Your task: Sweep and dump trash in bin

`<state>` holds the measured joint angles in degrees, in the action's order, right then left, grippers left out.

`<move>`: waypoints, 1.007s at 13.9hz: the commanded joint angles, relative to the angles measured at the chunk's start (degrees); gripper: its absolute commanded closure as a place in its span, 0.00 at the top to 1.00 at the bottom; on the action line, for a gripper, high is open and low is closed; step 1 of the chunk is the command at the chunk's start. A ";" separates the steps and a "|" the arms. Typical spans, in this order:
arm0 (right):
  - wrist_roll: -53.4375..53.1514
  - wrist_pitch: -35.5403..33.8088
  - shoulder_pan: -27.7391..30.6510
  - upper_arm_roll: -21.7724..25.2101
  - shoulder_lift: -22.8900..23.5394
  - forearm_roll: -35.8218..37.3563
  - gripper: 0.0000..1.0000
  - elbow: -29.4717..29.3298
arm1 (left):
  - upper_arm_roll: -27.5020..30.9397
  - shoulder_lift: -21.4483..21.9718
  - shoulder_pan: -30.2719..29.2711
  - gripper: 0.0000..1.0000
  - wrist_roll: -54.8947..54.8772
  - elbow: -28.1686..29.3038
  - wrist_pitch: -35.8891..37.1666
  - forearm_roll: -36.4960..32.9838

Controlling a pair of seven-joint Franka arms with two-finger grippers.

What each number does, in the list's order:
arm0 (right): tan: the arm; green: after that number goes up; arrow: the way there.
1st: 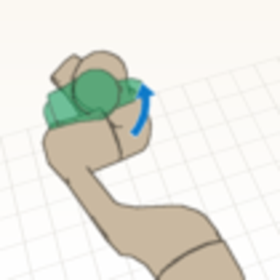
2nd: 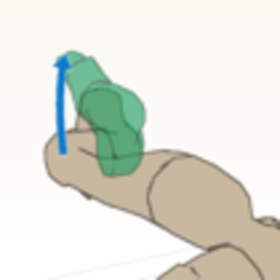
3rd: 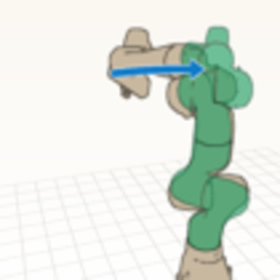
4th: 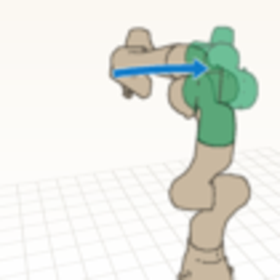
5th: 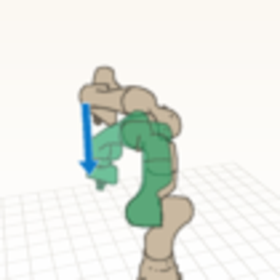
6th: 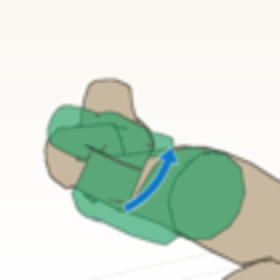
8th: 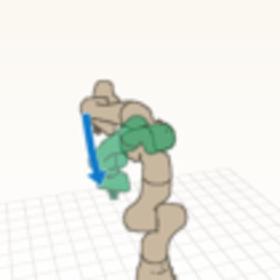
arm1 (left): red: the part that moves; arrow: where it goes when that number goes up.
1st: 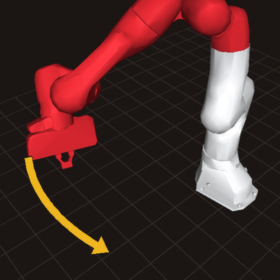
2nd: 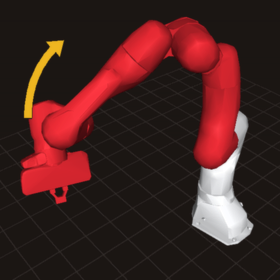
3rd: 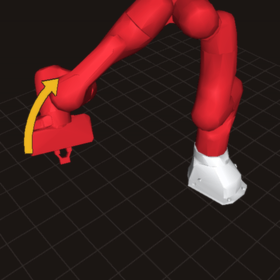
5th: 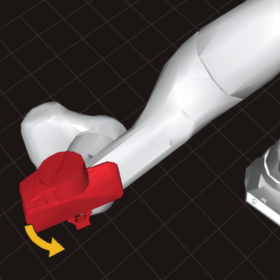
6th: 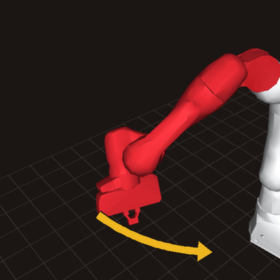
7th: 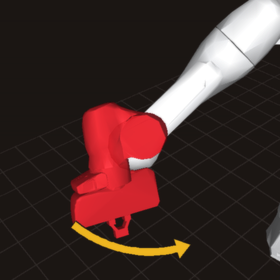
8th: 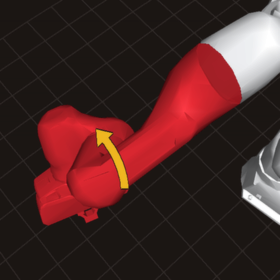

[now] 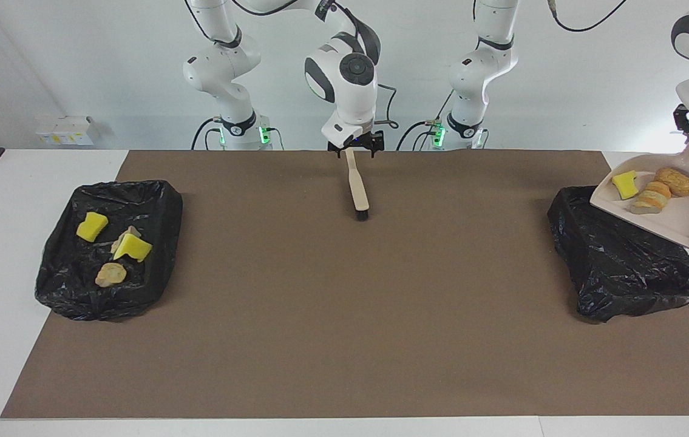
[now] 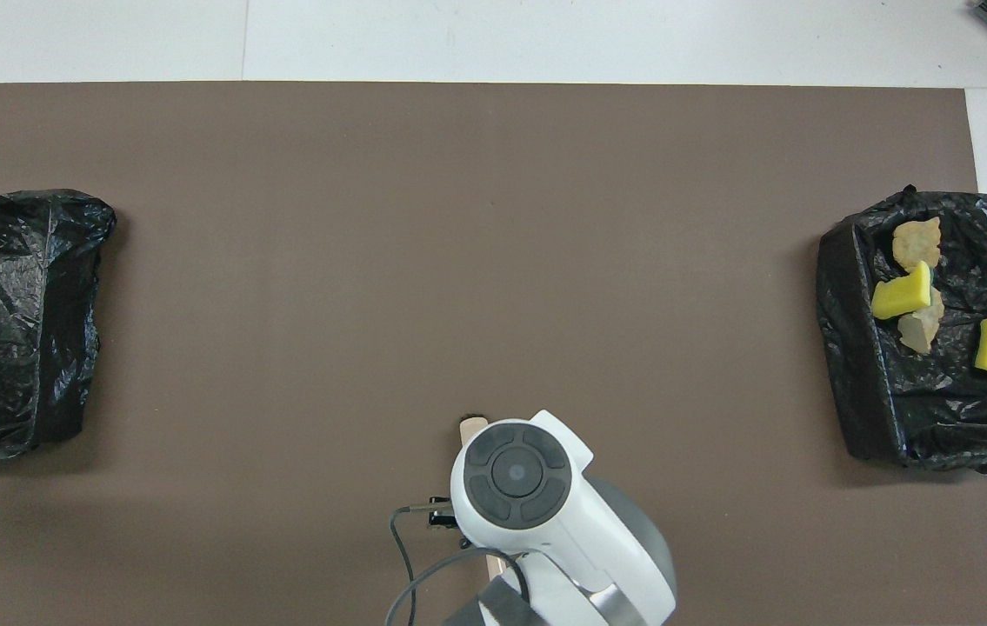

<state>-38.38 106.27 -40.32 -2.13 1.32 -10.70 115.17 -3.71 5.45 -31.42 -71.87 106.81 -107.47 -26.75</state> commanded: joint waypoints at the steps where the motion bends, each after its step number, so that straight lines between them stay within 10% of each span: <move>1: 7.85 -6.41 5.32 -0.16 0.35 2.25 1.00 -5.46 | -0.51 -2.02 -0.57 0.00 -1.60 -1.61 -2.82 -7.06; 14: 43.02 -17.50 30.98 0.28 -0.35 15.00 1.00 -20.33 | -1.04 -3.78 8.65 0.00 -4.15 -1.70 -5.02 -26.15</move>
<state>0.54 90.10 -12.24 -1.12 1.08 2.53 96.50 -5.27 2.41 -25.14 -74.82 106.63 -112.15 -49.37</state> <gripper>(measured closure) 0.000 0.683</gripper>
